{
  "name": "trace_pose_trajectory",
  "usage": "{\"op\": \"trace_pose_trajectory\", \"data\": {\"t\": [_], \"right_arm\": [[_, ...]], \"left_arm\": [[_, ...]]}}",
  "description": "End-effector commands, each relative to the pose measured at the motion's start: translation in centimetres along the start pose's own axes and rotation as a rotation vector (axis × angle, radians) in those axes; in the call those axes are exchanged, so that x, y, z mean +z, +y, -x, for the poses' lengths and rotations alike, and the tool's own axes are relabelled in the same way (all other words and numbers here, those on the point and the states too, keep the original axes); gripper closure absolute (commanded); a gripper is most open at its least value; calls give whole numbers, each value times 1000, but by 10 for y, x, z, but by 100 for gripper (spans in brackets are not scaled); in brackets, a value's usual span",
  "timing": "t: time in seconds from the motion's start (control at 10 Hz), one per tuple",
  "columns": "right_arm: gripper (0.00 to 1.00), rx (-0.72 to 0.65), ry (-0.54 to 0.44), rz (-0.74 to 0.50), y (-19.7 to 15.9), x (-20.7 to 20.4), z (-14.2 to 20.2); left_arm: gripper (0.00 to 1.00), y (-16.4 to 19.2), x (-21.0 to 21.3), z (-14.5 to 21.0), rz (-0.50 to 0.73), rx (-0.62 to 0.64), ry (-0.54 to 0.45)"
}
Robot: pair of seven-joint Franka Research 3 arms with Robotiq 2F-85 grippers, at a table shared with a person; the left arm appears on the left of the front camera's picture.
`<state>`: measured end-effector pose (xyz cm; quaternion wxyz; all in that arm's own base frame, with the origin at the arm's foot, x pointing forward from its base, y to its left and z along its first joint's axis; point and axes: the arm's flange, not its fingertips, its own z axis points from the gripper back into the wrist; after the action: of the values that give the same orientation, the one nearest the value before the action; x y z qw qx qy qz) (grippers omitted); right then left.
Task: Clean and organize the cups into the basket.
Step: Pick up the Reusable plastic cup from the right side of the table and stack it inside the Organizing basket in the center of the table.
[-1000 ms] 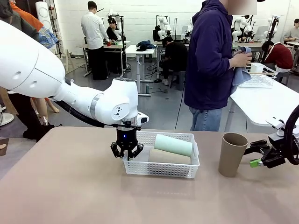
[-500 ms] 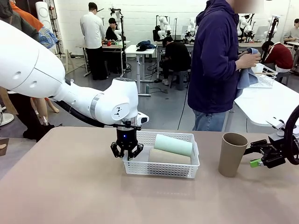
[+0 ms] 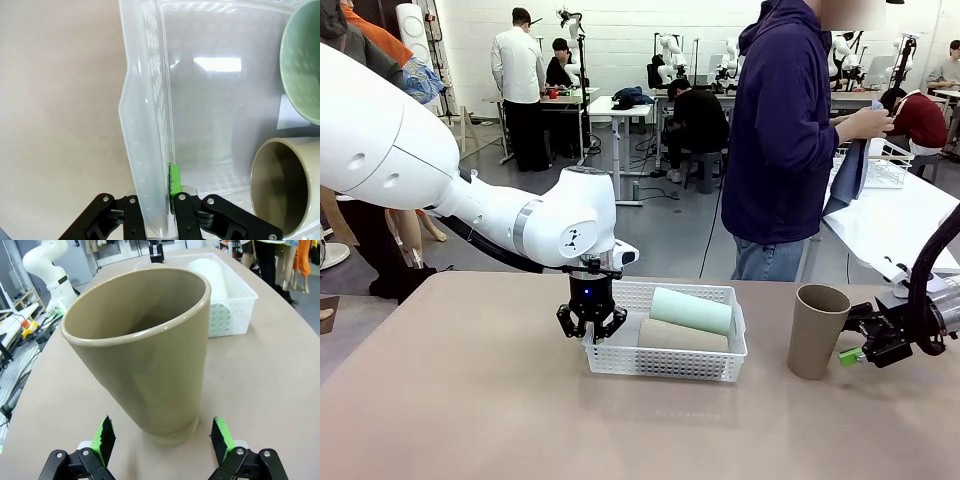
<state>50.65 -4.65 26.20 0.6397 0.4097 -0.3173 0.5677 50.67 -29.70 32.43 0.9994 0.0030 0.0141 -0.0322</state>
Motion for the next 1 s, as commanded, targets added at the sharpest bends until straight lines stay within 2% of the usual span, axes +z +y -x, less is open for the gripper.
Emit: {"op": "trace_pose_trajectory", "data": {"t": [0.0, 0.6, 0.9], "right_arm": [[0, 52, -27, 22, -5, -3, 3], [0, 58, -156, -32, -21, -39, -1], [0, 56, -174, -44, -25, -51, -3]], "left_arm": [[100, 1, -1, 2, -5, -10, 4], [100, 1, -1, 2, -5, -10, 4], [100, 1, -1, 2, -5, -10, 4]]}}
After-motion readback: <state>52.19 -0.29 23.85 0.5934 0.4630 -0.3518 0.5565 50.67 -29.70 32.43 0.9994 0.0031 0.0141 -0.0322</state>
